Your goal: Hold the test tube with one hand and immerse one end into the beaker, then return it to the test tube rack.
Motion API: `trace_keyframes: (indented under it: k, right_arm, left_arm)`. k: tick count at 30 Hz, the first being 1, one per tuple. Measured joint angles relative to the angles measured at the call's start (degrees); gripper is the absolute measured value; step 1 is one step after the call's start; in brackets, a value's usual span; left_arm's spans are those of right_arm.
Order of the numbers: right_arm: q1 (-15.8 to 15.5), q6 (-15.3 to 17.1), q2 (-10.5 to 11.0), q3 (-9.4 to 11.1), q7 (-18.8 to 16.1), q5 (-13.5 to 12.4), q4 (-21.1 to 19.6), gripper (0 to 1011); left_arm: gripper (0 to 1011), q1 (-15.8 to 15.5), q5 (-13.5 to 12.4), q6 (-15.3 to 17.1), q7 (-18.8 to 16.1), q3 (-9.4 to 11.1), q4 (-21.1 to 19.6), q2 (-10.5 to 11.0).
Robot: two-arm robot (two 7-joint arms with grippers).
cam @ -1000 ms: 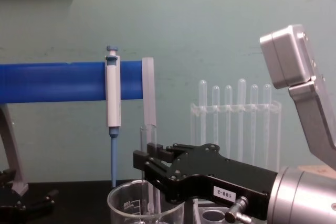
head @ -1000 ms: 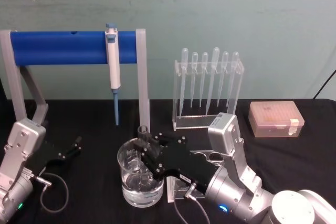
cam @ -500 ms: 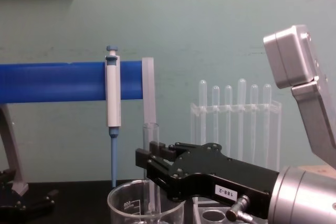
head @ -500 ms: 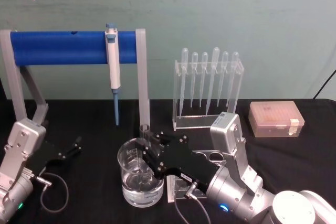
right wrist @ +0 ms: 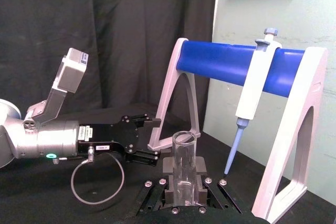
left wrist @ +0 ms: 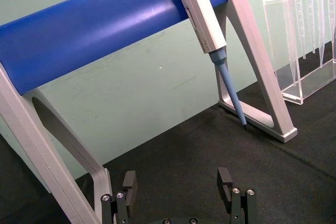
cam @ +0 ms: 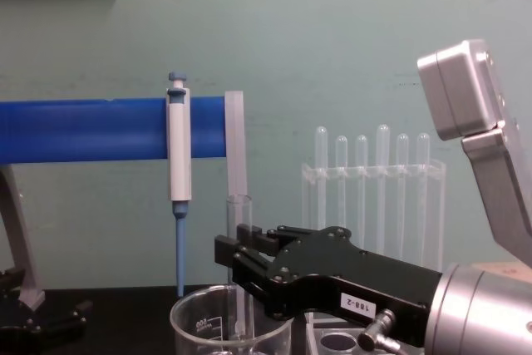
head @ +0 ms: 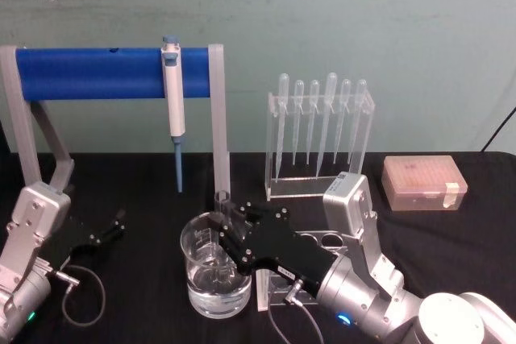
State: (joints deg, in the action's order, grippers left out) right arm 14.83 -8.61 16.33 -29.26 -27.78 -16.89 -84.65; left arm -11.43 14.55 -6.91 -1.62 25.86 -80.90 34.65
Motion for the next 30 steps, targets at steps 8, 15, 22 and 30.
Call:
trace_keyframes:
  k: [8, 15, 22, 30]
  right_arm:
    - [0.0, 0.0, 0.0, 0.0, 0.0, 0.0, 0.0, 226]
    - [0.0, 0.0, 0.1, 0.0, 0.0, 0.0, -0.1, 226]
    - [0.0, 0.0, 0.1, 0.0, 0.1, 0.0, -0.1, 226]
    - [0.0, 0.0, 0.1, 0.0, 0.1, 0.0, -0.1, 226]
  left_arm:
    - [1000, 0.0, 0.0, 0.0, 0.0, 0.0, 0.0, 0.0]
    - [1000, 0.0, 0.0, 0.0, 0.0, 0.0, 0.0, 0.0]
    - [1000, 0.0, 0.0, 0.0, 0.0, 0.0, 0.0, 0.0]
    - [1000, 0.0, 0.0, 0.0, 0.0, 0.0, 0.0, 0.0]
